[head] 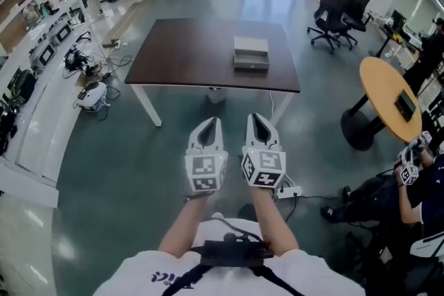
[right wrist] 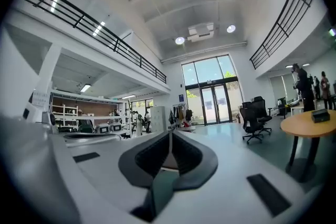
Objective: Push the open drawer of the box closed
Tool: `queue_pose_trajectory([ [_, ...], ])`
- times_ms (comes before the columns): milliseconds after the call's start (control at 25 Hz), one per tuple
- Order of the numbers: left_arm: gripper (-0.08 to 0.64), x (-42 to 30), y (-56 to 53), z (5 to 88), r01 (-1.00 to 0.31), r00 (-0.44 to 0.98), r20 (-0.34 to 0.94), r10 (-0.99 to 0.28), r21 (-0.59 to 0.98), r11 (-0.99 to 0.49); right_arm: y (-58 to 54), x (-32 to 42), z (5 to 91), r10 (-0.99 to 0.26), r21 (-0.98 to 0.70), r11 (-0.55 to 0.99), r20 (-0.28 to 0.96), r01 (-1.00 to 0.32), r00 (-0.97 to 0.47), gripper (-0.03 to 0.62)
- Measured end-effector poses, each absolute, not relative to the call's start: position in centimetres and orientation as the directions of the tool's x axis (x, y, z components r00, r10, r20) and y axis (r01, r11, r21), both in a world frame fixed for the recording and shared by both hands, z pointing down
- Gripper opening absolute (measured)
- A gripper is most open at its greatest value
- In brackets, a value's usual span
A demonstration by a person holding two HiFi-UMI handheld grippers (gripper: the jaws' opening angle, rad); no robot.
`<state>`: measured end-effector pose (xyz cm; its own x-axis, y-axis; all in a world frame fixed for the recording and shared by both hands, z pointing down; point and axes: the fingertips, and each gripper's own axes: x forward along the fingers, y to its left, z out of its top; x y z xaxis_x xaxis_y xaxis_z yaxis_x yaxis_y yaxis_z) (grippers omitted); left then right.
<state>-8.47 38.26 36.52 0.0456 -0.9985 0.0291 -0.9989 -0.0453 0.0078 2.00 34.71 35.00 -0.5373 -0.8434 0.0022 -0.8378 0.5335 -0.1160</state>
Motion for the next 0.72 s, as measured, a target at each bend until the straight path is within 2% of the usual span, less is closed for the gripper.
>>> queue_pose_trajectory([
  [240,0.008,-9.0,37.6,37.4,-0.997,0.051,0.054,-0.997,0.055,-0.048,33.9,0.3,35.5,-0.824,-0.089,0.560,0.048,-0.824,-0.565,0.006],
  [520,0.008,-11.5,33.4,39.7,-0.999,-0.014,0.109,-0.994,0.042,0.018,30.4,-3.0,38.4,-0.779,-0.128,0.609,0.086,-0.782,-0.621,0.006],
  [720,0.008,-9.8,27.0,38.7,-1.000,-0.019,0.106,-0.994,0.009,0.020,24.4,-3.1,35.8,-0.746,-0.135,0.657,0.027,-0.741,-0.666,0.006],
])
